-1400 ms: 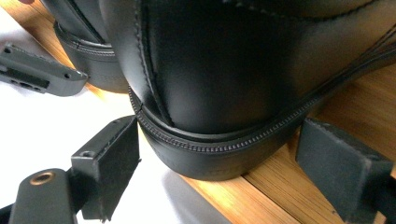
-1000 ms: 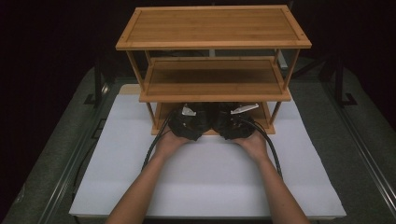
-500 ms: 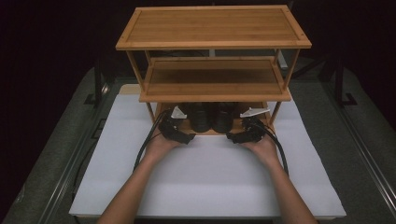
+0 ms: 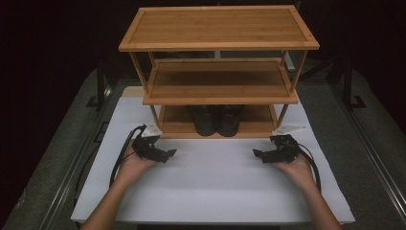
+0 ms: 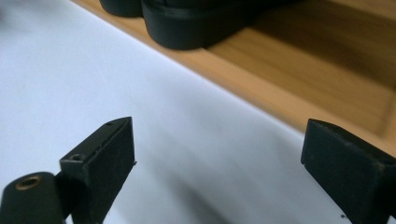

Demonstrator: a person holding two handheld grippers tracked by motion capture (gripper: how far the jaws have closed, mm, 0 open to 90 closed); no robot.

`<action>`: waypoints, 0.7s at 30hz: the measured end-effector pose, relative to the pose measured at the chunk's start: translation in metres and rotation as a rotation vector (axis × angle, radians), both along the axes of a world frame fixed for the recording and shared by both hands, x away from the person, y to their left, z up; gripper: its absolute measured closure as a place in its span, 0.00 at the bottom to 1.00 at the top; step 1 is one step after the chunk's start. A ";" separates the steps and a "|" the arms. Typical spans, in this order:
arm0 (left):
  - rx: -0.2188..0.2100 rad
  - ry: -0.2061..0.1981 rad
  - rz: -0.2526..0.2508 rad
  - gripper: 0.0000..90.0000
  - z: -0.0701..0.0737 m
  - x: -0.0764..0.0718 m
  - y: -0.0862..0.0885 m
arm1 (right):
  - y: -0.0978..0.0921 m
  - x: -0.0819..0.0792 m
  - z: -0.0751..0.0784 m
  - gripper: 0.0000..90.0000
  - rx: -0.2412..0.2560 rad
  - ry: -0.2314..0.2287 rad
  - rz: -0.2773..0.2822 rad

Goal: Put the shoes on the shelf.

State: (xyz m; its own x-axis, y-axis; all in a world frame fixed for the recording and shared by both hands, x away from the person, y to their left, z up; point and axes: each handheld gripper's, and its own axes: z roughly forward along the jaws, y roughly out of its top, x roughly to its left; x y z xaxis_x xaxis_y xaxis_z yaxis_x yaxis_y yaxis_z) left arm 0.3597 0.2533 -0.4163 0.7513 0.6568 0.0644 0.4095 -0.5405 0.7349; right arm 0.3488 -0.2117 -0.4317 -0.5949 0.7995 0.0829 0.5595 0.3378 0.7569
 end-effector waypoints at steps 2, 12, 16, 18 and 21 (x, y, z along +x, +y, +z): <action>0.009 0.004 0.006 0.09 -0.001 -0.011 0.012 | -0.008 -0.009 0.000 0.09 -0.006 0.007 -0.006; 0.023 0.033 0.088 0.09 -0.008 -0.065 0.068 | -0.049 -0.059 -0.005 0.09 -0.014 0.004 -0.051; 0.029 0.053 0.121 0.09 -0.017 -0.085 0.084 | -0.064 -0.079 -0.012 0.09 -0.031 0.016 -0.071; 0.044 0.053 0.130 0.09 -0.020 -0.092 0.090 | -0.070 -0.087 -0.015 0.09 -0.042 0.021 -0.079; 0.051 0.051 0.146 0.09 -0.022 -0.100 0.097 | -0.075 -0.098 -0.019 0.09 -0.060 0.029 -0.087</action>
